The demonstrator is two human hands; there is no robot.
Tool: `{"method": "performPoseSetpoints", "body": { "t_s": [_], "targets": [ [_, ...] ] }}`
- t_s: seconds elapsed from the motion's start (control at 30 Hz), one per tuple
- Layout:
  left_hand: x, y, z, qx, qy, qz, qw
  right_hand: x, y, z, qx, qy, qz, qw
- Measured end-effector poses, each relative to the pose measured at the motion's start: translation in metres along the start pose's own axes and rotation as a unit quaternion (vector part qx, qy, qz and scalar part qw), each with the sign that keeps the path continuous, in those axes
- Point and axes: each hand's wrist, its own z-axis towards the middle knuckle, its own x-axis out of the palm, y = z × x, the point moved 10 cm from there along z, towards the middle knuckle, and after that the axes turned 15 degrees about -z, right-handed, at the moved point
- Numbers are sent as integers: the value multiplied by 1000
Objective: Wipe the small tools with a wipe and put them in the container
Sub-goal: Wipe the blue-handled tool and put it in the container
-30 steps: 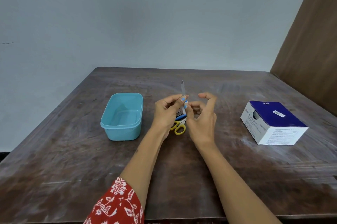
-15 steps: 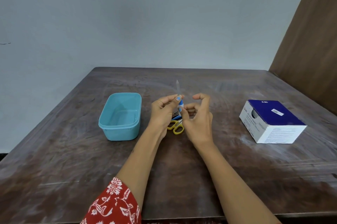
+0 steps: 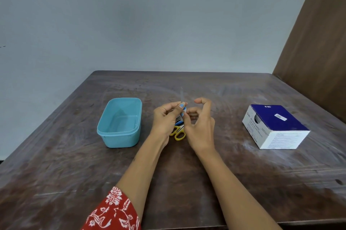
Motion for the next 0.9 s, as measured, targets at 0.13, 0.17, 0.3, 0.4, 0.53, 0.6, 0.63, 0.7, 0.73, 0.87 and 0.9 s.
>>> {"method": "performPoseSetpoints", "body": {
  "t_s": [0.13, 0.17, 0.3, 0.4, 0.53, 0.6, 0.63, 0.7, 0.73, 0.87, 0.9],
  "targets": [
    [5, -3, -1, 11, 13, -3, 1000, -5, 2, 1, 1, -19, 13, 1000],
    [3, -3, 0, 12, 10, -6, 1000, -3, 0, 1, 6, -10, 12, 1000],
    [-4, -3, 3, 4, -4, -16, 1000, 6, -4, 0, 13, 26, 0, 1000],
    [2, -4, 0, 4, 15, -13, 1000, -4, 1, 0, 3, -7, 15, 1000],
    [3, -6, 0, 12, 16, -13, 1000, -2, -1, 0, 10, 0, 15, 1000],
    [-2, -7, 2, 13, 0, -17, 1000, 5, -3, 0, 11, 24, 4, 1000],
    [-4, -7, 3, 12, -3, -18, 1000, 7, -3, -1, 9, 30, 1, 1000],
    [-2, -6, 2, 9, 3, -14, 1000, 3, 0, -1, 3, 18, 8, 1000],
    [0, -5, 1, 8, 9, -9, 1000, -1, 1, 0, 1, 3, 16, 1000],
    [4, -3, 0, 8, 15, -10, 1000, -4, 0, 1, 8, -10, 27, 1000],
    [2, -4, 1, 8, 10, -15, 1000, 0, -2, 0, 9, 1, 21, 1000]
  ]
}}
